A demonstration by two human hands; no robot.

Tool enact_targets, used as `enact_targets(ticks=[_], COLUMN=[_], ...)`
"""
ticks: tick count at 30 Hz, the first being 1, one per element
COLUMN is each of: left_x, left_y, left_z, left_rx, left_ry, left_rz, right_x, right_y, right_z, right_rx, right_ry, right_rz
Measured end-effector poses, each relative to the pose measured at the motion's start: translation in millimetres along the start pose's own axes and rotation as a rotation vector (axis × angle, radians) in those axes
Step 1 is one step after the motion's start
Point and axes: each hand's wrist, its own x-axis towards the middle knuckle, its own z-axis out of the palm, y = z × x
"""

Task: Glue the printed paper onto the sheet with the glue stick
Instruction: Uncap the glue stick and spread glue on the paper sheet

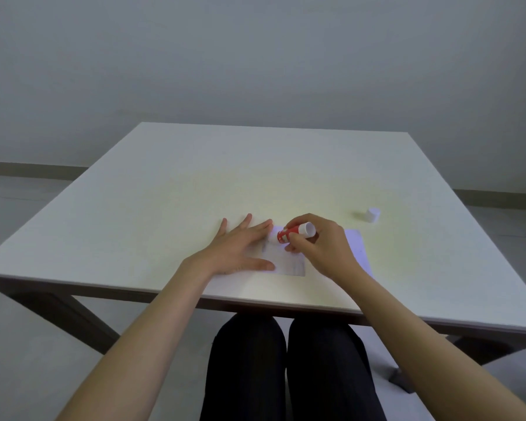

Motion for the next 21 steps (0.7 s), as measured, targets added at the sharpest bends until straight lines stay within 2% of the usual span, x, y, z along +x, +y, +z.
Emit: enact_targets(ticks=[3,6,8,13,17,18,21], left_x=[0,1,1,1,1,1,1], left_y=[-2,-2,-3,-4,-3,-2,-2], left_z=[1,1,2,3,1,1,2], left_rx=[-0.013,-0.028,-0.038,-0.045,-0.016,-0.022,-0.027], left_ry=[0.008,0.007,0.009,0.023,0.019,0.019,0.021], left_rz=[-0.005,-0.001,-0.002,-0.012,0.007,0.005,-0.001], right_x=[-3,7,7,0,6,5,-2], right_y=[1,2,1,-5,0,1,0], right_z=[0,-6,-9,-10,-14,-15,-20], right_rx=[0.031,-0.021,-0.090,-0.017,-0.027,-0.044,0.012], right_ry=[-0.106,0.062,0.108,-0.170,0.041,0.049,-0.126], right_rz=[-0.008,0.020,0.024,-0.025,0.024,0.022,0.035])
